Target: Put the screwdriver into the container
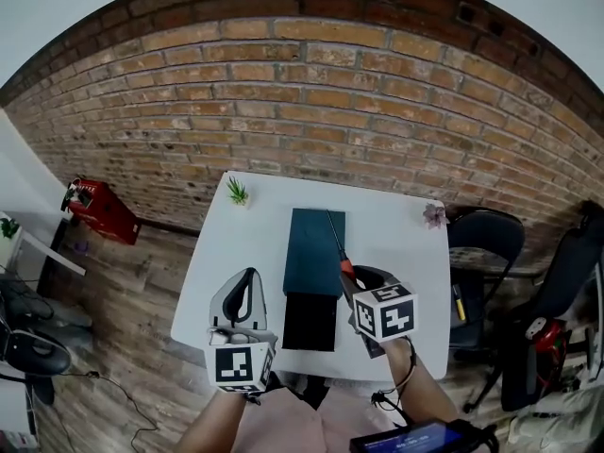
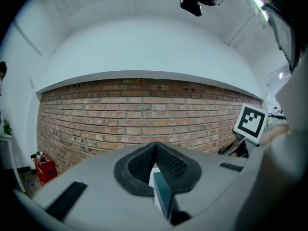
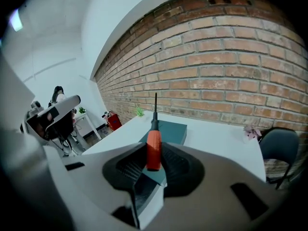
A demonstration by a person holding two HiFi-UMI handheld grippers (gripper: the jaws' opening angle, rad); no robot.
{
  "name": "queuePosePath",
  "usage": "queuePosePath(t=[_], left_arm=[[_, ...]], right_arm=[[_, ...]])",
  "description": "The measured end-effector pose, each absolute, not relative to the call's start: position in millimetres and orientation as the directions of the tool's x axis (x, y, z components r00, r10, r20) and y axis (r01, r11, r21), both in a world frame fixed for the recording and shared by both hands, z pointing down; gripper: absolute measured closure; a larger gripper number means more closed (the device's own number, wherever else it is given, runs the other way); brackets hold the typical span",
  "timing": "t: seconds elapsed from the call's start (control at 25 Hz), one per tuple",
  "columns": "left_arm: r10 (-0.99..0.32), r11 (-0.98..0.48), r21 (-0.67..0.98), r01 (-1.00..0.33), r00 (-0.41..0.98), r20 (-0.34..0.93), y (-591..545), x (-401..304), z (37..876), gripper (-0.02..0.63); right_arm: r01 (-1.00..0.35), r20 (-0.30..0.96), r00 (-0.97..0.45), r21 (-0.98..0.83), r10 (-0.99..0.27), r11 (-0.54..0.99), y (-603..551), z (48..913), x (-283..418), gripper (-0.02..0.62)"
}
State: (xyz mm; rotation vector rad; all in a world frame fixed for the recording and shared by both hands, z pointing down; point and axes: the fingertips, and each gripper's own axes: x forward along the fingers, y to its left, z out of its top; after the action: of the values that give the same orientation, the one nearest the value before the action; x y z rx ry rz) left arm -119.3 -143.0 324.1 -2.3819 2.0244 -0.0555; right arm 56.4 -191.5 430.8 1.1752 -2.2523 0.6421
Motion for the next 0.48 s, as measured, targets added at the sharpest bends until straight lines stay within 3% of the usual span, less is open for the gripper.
queuePosePath(t=[0.48], left_arm=[[-0.959,-0.281,-0.014,-0.959,0.281,0.03,-110,-141,331,0.594]], right_arm=[[-0.884,0.687,-0.415,-0.149,-0.597,0.443,-133,448,38,0.499]])
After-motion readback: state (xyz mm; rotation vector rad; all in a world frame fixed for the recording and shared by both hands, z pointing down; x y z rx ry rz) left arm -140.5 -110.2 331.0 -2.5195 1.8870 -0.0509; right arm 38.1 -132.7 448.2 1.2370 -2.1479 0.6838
